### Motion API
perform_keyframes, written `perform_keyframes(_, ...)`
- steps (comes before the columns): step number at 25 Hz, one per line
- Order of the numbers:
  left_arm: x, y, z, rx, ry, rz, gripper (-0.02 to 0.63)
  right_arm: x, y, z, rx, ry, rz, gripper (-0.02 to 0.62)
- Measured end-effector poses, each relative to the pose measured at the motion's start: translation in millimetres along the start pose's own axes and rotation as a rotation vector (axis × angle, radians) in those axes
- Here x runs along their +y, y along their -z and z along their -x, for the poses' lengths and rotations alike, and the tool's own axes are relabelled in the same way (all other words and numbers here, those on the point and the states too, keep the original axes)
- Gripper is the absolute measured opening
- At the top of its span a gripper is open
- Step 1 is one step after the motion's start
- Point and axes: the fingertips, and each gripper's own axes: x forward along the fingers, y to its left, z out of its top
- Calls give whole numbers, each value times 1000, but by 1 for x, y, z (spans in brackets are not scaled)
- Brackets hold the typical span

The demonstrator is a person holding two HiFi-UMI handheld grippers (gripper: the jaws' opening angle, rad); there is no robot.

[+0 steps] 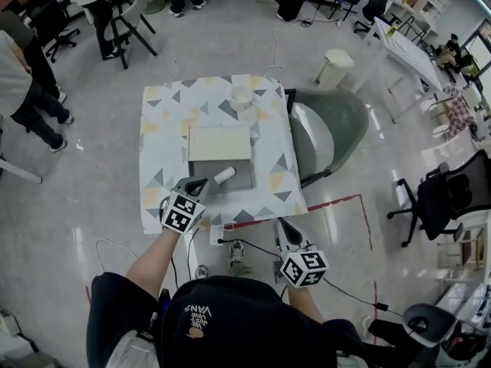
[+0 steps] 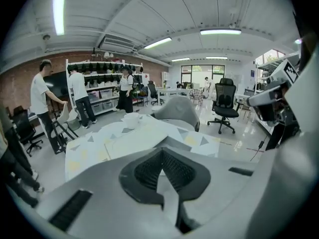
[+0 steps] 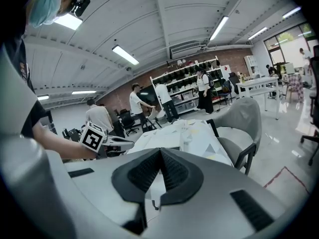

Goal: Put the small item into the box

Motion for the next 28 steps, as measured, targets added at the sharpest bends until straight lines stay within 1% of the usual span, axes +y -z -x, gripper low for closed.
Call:
perform_keyframes(5, -20, 0, 50, -87, 8, 39, 8, 26, 2, 6, -17, -13, 19, 0)
perform_keyframes(10, -28, 4, 102, -166, -15, 97, 7, 52, 4, 13, -37, -17, 48, 0)
perform_keyframes(15, -34, 22, 143, -174, -28, 83, 7, 75, 8, 21, -50, -19, 73, 0)
perform_keyframes(22, -53, 40, 187, -193, 11, 58, 6, 109, 20, 32, -63, -29, 80, 0)
perform_keyframes(28, -62, 53, 220, -201, 27, 27, 8, 135, 28, 39, -73, -29, 87, 0)
